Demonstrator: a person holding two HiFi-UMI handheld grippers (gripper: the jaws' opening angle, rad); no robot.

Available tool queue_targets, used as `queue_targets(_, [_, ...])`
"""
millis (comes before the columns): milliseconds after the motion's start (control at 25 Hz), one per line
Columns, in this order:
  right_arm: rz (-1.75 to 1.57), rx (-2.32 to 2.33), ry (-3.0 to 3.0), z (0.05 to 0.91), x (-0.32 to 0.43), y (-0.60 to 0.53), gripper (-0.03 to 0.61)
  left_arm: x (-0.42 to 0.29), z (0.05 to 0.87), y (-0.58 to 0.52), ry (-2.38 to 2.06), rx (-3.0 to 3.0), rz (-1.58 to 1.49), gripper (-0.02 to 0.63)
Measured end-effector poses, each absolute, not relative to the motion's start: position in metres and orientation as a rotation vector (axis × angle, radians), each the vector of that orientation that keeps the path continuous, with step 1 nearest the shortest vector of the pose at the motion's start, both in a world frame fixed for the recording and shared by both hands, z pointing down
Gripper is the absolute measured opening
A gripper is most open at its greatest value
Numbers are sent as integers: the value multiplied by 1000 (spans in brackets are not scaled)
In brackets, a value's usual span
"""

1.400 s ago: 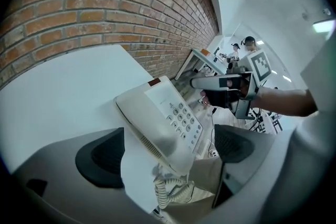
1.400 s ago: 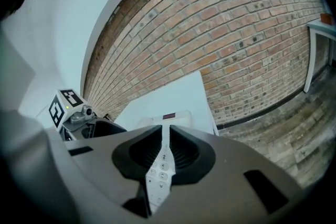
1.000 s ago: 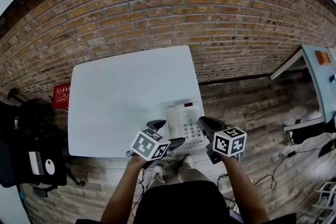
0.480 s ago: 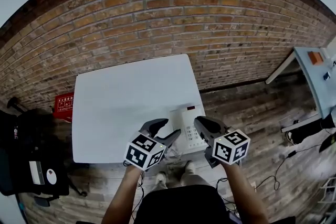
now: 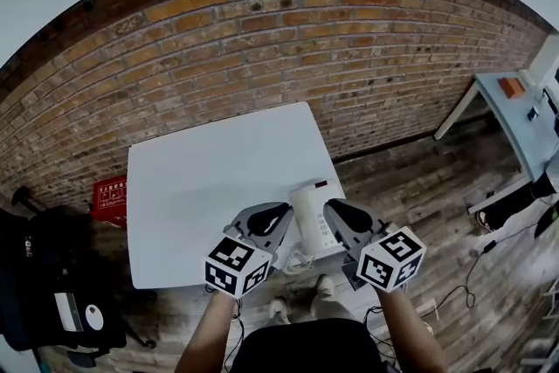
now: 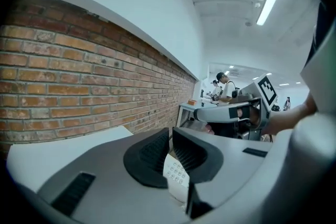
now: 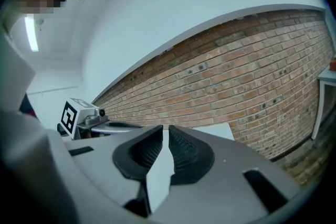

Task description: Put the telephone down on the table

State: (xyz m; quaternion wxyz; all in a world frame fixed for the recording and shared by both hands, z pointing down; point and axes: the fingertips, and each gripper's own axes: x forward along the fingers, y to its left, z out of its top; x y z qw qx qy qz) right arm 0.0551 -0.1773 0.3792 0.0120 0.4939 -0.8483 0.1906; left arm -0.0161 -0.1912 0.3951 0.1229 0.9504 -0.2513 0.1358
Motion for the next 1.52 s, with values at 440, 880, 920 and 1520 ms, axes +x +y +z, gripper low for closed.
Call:
queue_targets(440, [430,1656,-2626,349,26,-143,32,-36,371,-164,-703,2867,329,8])
queue_targets(880, [379,1732,-2601,342,8,-123,29,-60,362,-149,-661,2911,289,8])
queue_targets(920, [376,1738,-2600,342,8,-122,29,-60,361,-147,-655,2913,285,8])
queue_targets(1520, [319,1752,-2604,328,22,-91,29,-38,344,-122,-612,2943,230,8])
